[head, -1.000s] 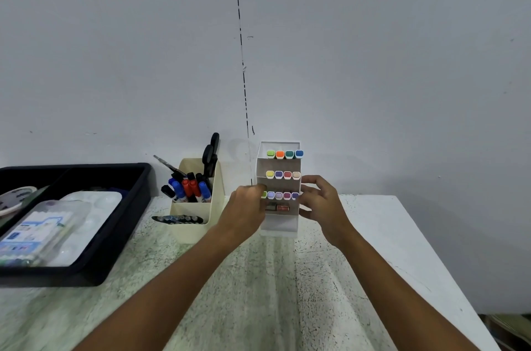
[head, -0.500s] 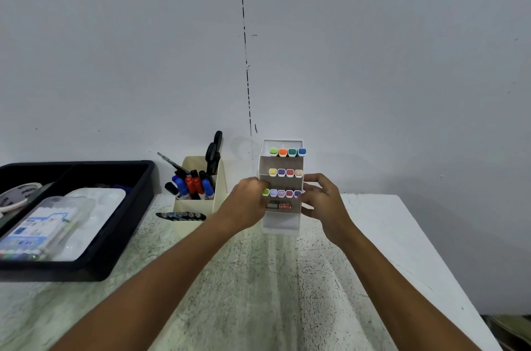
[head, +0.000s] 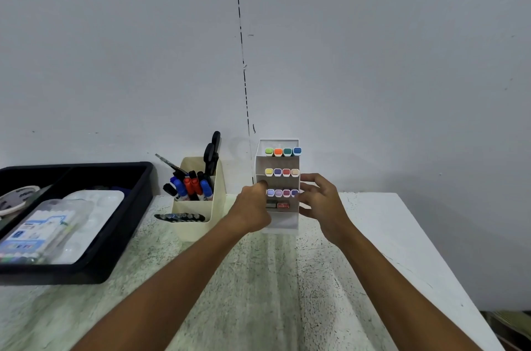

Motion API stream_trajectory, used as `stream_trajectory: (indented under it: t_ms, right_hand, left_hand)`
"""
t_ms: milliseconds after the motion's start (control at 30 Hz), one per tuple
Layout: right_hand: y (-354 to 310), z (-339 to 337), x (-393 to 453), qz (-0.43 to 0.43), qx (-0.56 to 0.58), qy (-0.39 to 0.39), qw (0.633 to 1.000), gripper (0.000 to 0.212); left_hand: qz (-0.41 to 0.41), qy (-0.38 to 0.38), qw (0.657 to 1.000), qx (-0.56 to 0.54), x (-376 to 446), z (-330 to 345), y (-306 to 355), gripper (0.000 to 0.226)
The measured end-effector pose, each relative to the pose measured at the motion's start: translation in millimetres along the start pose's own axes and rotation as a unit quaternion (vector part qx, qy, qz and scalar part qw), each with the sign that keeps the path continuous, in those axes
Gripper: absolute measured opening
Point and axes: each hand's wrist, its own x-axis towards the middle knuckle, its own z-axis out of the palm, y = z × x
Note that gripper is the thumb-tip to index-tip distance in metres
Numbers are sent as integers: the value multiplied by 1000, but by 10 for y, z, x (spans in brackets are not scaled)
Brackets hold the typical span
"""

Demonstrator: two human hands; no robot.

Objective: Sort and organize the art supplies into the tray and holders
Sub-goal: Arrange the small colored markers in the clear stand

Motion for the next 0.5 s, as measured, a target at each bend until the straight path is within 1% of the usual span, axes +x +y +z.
stream_trajectory:
  t_ms: [100, 233, 333, 500]
  right_hand:
    - [21, -4, 5, 4, 3, -2, 1000, 32]
    - [33, -33, 2, 14, 6, -3, 1000, 36]
    - [32, -23, 12, 20, 4, 3, 1000, 36]
    - [26, -32, 2, 27, 4, 6, 1000, 36]
  left_hand:
    - [-16, 6, 999, -37, -13, 9, 13, 50]
    - [-17, 8, 998, -57, -23, 5, 56, 49]
    - [-10, 8, 998, -60, -9, -30, 76, 45]
    - [-3, -23, 999, -34, -2, -61, 38, 53]
